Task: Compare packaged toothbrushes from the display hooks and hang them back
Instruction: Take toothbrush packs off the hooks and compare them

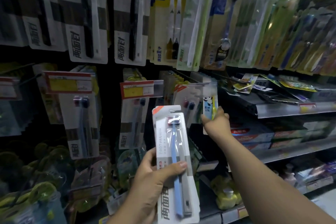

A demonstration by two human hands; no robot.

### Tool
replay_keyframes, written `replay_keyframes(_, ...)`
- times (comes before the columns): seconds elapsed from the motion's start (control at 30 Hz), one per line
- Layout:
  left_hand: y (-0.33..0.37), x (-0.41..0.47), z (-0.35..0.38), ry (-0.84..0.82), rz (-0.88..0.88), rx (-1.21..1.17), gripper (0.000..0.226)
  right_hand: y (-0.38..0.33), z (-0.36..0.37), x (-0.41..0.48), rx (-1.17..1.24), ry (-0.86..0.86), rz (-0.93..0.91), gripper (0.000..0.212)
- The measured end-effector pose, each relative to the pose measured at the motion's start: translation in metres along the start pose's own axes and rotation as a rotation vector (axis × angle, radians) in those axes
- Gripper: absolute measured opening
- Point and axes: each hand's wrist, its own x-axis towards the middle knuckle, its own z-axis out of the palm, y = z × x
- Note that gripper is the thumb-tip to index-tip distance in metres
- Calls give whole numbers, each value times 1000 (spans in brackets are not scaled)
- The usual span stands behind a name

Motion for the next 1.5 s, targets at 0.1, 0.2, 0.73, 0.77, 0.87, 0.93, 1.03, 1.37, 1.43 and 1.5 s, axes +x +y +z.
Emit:
replay_keyframes(0.1, 2, 3, -1, 2, -2, -34, 76, -6, 10, 10, -100, -65, 143, 95)
replay_keyframes(0.2, 2, 3, 0, 1, -2, -69, 70, -7, 13, -12, -127, -50, 39, 87)
replay_keyframes(0.73, 5, -57, 10, -6, 225, 170, 67, -59, -83, -215, 378, -457, -204, 16)
replay_keyframes(0.77, 12, -66, 8, -27, 227, 167, 63, -65, -91, -220, 392, -460, -219, 13)
replay_keyframes(0.87, 35, -94, 4, -89, 225, 105, 48, -85, -113, -233, 426, -460, -248, 12)
replay_keyframes(0.93, 51, -112, 1, -92, 261, 89, 47, -101, -122, -240, 439, -448, -258, 15)
replay_keyframes(1.03, 75, -138, -9, -44, 333, 64, 53, -130, -130, -250, 517, -431, -234, 15)
replay_keyframes(1.37, 155, -209, -92, 293, 516, 129, 46, -220, -89, -301, 568, -530, -404, 28)
replay_keyframes(1.43, 168, -219, -111, 364, 549, 134, 40, -238, -75, -308, 523, -530, -467, 24)
replay_keyframes(1.5, 177, -228, -128, 430, 589, 154, 38, -255, -59, -312, 495, -525, -523, 22)
